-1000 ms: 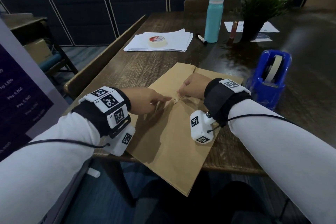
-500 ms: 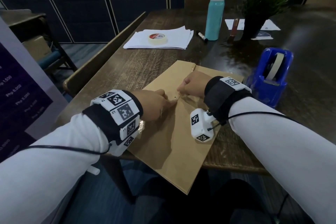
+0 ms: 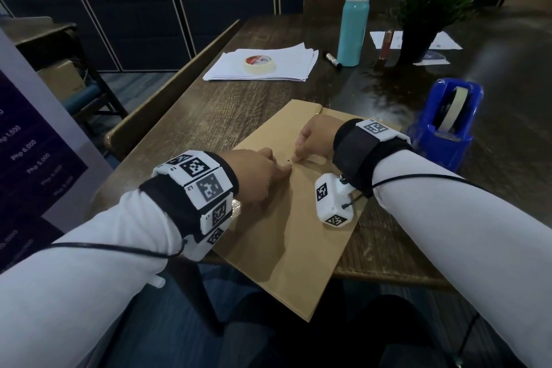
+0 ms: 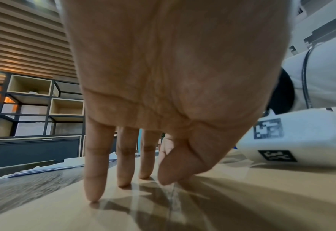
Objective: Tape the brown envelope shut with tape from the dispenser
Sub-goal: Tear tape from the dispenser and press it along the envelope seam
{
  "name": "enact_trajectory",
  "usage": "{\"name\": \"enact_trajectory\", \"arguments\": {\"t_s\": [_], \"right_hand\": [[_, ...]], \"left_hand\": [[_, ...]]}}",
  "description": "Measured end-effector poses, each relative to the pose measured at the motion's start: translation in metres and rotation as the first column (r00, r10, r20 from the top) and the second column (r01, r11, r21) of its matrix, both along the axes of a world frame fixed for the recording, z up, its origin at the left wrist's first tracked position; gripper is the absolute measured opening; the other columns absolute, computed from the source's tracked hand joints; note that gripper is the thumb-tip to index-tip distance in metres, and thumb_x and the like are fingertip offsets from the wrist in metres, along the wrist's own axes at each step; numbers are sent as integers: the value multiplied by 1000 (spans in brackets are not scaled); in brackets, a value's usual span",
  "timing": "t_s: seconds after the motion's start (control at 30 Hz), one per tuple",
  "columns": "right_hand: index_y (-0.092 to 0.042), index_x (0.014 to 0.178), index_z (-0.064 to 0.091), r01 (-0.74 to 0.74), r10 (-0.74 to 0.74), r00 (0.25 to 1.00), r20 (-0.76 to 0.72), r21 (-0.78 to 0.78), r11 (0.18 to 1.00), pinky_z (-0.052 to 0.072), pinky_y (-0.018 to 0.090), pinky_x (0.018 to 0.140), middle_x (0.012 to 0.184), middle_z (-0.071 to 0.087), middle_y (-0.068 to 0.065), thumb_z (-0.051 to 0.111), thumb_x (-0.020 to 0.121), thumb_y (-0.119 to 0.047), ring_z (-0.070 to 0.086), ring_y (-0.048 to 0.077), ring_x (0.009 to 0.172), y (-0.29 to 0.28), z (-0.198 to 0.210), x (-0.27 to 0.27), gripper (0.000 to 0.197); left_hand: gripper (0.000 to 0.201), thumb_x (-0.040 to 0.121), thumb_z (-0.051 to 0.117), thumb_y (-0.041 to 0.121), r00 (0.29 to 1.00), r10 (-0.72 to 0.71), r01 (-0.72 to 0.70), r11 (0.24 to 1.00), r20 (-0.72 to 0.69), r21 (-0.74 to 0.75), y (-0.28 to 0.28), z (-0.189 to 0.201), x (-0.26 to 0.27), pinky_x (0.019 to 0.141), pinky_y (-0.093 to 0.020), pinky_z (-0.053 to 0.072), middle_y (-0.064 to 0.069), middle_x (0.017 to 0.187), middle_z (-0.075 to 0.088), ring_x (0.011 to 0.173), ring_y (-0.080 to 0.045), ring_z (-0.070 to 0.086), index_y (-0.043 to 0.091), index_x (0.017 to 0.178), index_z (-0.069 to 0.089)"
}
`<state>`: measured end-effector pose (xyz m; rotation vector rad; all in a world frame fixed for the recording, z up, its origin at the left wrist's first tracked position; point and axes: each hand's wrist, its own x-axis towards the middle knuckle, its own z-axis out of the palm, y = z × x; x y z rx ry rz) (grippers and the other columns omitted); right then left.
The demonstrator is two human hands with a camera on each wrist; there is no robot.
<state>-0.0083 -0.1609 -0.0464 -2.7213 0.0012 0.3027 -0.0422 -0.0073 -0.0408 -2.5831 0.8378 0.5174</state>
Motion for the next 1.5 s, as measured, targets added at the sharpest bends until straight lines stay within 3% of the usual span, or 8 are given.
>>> {"name": "enact_trajectory", "arguments": {"t_s": [0.23,0.43,0.63,0.93,1.1,1.17,1.3,1.5], "right_hand": [[-11,87,61,-36,34,999,-34,-51,998,40,27,74,67,51,-1,72,84,-26,51,21,84,-1,-3,8,19],[-19,62,43,-40,36,999,-33,-147,988,44,30,85,73,49,3,72,83,-29,49,20,88,0,-9,20,37],[-13,84,55,-8,-12,996,-84,-244,970,48,35,89,98,60,9,76,78,-36,55,25,91,-1,-6,27,32],[-18,70,52,-44,-30,976,-216,-327,944,47,39,97,92,64,6,76,63,-62,60,26,95,-7,-3,43,51],[-16,67,45,-89,15,976,-219,-331,939,38,22,58,67,48,1,56,94,-36,44,14,58,-9,-3,41,35],[-16,66,48,-121,44,973,-227,-336,934,42,24,63,67,51,1,59,89,-45,47,15,59,-8,-3,42,38],[-19,73,58,-155,53,968,-245,-419,895,48,36,90,76,63,-1,62,62,-78,62,24,88,-2,-7,55,61],[-14,76,56,-167,67,966,-251,-405,899,46,33,91,96,65,6,64,77,-62,56,21,87,-9,-6,51,49]], "left_hand": [[72,90,43,11,1000,1,-1,1000,-7,-11,0,-2,1,95,-42,48,-5,146,29,116,-28,52,38,151,13],[69,90,44,16,1000,-18,18,999,12,-27,2,2,2,93,-40,48,-4,141,36,112,-27,54,39,149,18],[73,89,47,20,1000,-12,13,999,27,-47,1,6,1,86,-40,52,-1,132,43,104,-27,58,46,148,14],[66,91,49,21,1000,5,-5,1000,20,10,-10,3,1,82,-39,50,-3,134,35,104,-28,57,39,148,23],[60,93,51,25,999,-16,15,999,30,35,-15,5,1,88,-41,50,-5,135,37,107,-31,56,32,148,29],[57,93,50,25,999,-28,26,999,43,46,-16,4,1,83,-37,49,-6,135,37,108,-31,55,29,147,31],[52,95,50,29,997,-50,48,998,51,50,-17,5,1,79,-35,45,-7,135,40,109,-30,54,26,145,35],[50,94,49,30,997,-64,62,997,38,41,-15,3,4,87,-39,49,-6,132,43,110,-30,54,25,143,39]]}}
